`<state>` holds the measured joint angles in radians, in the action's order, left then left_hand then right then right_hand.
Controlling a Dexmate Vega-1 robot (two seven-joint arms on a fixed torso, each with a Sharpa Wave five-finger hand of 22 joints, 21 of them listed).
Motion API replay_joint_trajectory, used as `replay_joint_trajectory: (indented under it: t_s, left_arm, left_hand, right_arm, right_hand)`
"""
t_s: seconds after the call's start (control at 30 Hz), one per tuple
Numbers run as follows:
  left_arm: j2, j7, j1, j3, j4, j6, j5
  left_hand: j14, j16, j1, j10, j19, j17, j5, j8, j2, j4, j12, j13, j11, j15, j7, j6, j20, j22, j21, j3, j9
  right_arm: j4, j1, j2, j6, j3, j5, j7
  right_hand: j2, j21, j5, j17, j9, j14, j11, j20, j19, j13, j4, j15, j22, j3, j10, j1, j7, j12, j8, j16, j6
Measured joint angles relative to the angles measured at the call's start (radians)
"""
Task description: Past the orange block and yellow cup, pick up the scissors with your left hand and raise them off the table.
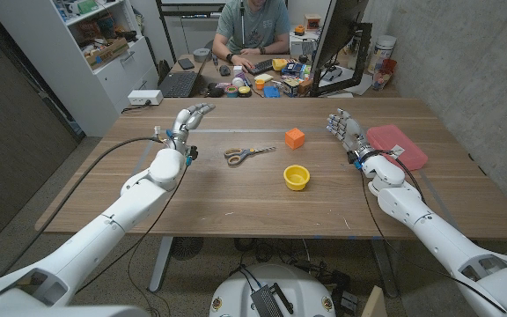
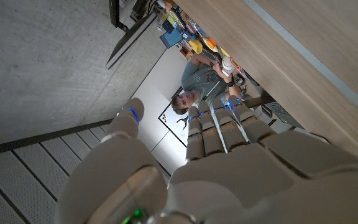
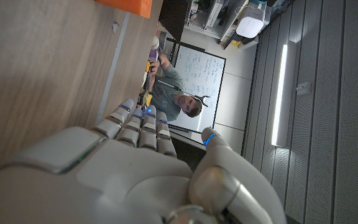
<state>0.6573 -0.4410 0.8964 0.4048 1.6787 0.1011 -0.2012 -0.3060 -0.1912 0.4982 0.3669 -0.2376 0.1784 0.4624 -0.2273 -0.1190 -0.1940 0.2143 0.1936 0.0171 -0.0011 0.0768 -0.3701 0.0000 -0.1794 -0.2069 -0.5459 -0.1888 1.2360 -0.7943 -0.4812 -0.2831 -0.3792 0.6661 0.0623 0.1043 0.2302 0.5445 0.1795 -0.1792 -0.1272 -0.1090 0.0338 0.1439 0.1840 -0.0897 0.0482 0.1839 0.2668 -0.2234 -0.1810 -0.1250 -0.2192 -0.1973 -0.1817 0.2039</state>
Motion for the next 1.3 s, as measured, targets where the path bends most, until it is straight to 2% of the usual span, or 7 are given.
replay_joint_trajectory:
  t_s: [0.1, 0.37, 0.53, 0.97, 1.17, 1.2, 1.3]
  left_arm:
    - [0.047, -0.006, 0.005, 0.021, 0.084, 0.025, 0.026]
    - [0.103, -0.002, 0.015, 0.037, 0.187, 0.180, 0.130]
    - [0.144, 0.048, 0.017, 0.036, 0.245, 0.269, 0.145]
    - [0.234, 0.173, -0.031, 0.062, 0.303, 0.398, 0.175]
    - [0.260, 0.225, -0.104, 0.144, 0.345, 0.487, 0.226]
    - [0.261, 0.247, -0.117, 0.160, 0.350, 0.568, 0.285]
    - [0.263, 0.270, -0.161, 0.220, 0.363, 0.646, 0.352]
  left_hand:
    - [0.003, 0.000, 0.022, 0.000, 0.008, 0.001, 0.000, 0.000, -0.008, 0.001, 0.000, 0.000, 0.000, 0.003, -0.002, -0.002, 0.008, 0.000, 0.004, -0.007, 0.000]
    - [-0.001, 0.000, 0.087, -0.005, 0.022, 0.001, 0.000, 0.000, -0.016, 0.006, 0.000, 0.000, -0.005, 0.033, -0.010, -0.030, 0.032, -0.003, 0.004, -0.021, 0.000]
    - [-0.024, -0.009, 0.133, 0.032, 0.024, 0.005, -0.012, -0.021, -0.016, 0.016, 0.005, 0.005, -0.022, 0.055, -0.012, -0.099, 0.046, -0.005, 0.004, -0.031, 0.000]
    - [-0.036, -0.010, 0.156, 0.045, 0.029, 0.006, -0.023, -0.024, -0.003, 0.020, 0.009, 0.004, -0.019, 0.060, -0.011, -0.132, 0.054, -0.009, 0.004, -0.043, 0.000]
    - [-0.058, -0.010, 0.169, 0.063, 0.020, 0.006, -0.040, -0.024, 0.001, 0.025, 0.009, 0.004, -0.045, 0.082, 0.009, -0.152, 0.070, -0.009, -0.004, -0.048, 0.000]
    - [-0.061, -0.010, 0.170, 0.066, 0.020, 0.006, -0.042, -0.024, 0.002, 0.027, 0.009, 0.004, -0.051, 0.089, 0.014, -0.157, 0.070, -0.009, -0.004, -0.050, 0.000]
    - [-0.064, -0.016, 0.174, 0.070, 0.015, 0.006, -0.045, -0.024, -0.002, 0.029, 0.009, 0.004, -0.058, 0.095, 0.018, -0.161, 0.075, -0.009, -0.004, -0.051, 0.000]
  right_arm:
    - [-0.001, 0.001, 0.001, 0.000, 0.000, 0.000, -0.001]
    - [-0.009, 0.010, 0.008, -0.001, -0.004, -0.004, -0.004]
    - [-0.011, 0.013, 0.010, -0.001, -0.005, -0.007, -0.007]
    - [-0.021, 0.031, 0.023, -0.005, -0.009, -0.017, -0.018]
    - [-0.024, 0.037, 0.028, -0.012, -0.009, -0.019, -0.022]
    - [-0.027, 0.040, 0.031, -0.014, -0.009, -0.019, -0.022]
    - [-0.029, 0.044, 0.036, -0.023, -0.009, -0.019, -0.021]
  right_hand:
    - [0.000, 0.000, 0.000, 0.000, 0.000, 0.000, 0.000, 0.000, 0.000, 0.000, 0.000, 0.000, 0.000, 0.000, 0.000, 0.000, 0.000, 0.000, 0.000, 0.000, 0.000]
    - [0.000, 0.000, 0.007, 0.000, 0.000, 0.000, 0.000, 0.000, 0.000, 0.000, 0.000, 0.000, 0.000, 0.000, 0.000, 0.000, 0.004, 0.000, 0.000, 0.000, 0.003]
    - [0.000, 0.000, 0.007, 0.000, 0.000, 0.000, 0.000, -0.004, 0.003, 0.000, 0.000, 0.000, 0.000, 0.000, 0.000, 0.000, 0.009, 0.000, 0.000, 0.000, 0.001]
    - [0.000, 0.000, 0.007, 0.000, 0.000, 0.000, 0.002, -0.011, -0.004, 0.000, 0.000, 0.000, 0.000, 0.000, -0.009, 0.000, 0.015, 0.000, 0.000, 0.000, 0.007]
    - [0.000, 0.000, 0.007, 0.000, 0.000, 0.000, 0.002, -0.011, -0.004, 0.000, 0.000, 0.000, 0.000, 0.000, -0.009, 0.000, 0.016, 0.000, 0.000, 0.000, 0.009]
    - [0.000, 0.000, 0.007, 0.000, 0.000, -0.004, 0.002, -0.011, -0.004, 0.000, 0.000, 0.004, 0.000, 0.000, -0.009, 0.000, 0.016, 0.000, 0.000, 0.000, 0.009]
    - [0.000, -0.005, 0.007, 0.000, 0.000, -0.005, 0.002, -0.011, -0.004, 0.000, 0.000, 0.005, 0.000, 0.000, -0.009, 0.000, 0.018, 0.000, 0.000, 0.000, 0.011]
